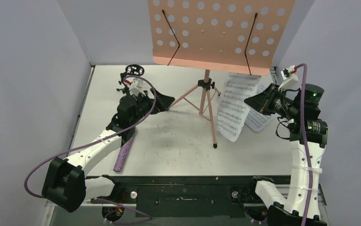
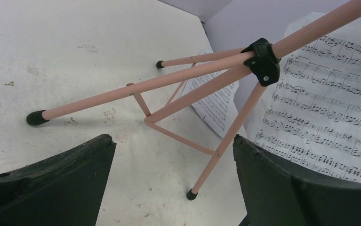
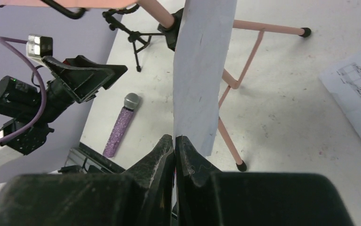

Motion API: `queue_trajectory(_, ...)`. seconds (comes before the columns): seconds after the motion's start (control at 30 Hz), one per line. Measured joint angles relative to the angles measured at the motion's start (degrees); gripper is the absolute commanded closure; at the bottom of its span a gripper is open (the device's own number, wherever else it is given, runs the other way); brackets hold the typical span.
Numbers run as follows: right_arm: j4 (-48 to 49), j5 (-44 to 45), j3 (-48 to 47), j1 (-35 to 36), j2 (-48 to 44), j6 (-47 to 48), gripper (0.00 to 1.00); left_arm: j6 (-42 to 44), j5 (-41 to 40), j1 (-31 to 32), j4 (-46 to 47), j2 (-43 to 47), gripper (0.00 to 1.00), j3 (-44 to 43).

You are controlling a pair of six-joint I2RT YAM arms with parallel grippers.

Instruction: Set up the instrument practice props

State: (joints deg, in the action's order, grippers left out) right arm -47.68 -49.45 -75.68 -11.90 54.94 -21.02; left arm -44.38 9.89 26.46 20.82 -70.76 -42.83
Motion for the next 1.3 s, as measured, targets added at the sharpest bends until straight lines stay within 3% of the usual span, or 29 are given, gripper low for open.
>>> queue_trajectory(0.33, 4.59, -7.17, -0.02, 1.40, -0.04, -4.74, 0.95, -0.48, -0.24, -0.39, 0.07, 2.89, 0.03, 0.04)
queue_trajectory(0.53, 7.23, -8.70, 0.83, 5.79, -0.04, -7.02, 0.95, -1.07, -0.31, -0.44, 0.48, 3.34, 0.04, 0.09)
queue_trajectory(0.67, 8.85, -7.32, 1.66, 13.03, 0.50, -8.57, 0.95, -1.55, -0.26, -0.44, 0.66, 3.37, 0.04, 0.31)
queue_trajectory(0.97, 10.78, 2.84, -1.57, 38.49, 8.20, -8.15, 0.95, -1.75, 1.01, -1.46, 4.66, 5.31, 0.02, 3.19)
queue_trajectory(1.1, 10.71, 5.62, -6.03, 44.92, 12.68, -6.29, 0.95, -1.81, 1.07, -2.08, 8.07, 8.39, 0.02, 7.54)
queue_trajectory(1.3, 12.92, 7.41, -10.78, 48.06, 14.47, -3.30, 0.95, 0.02, -0.42, -3.43, 9.66, 14.88, 0.03, 12.72)
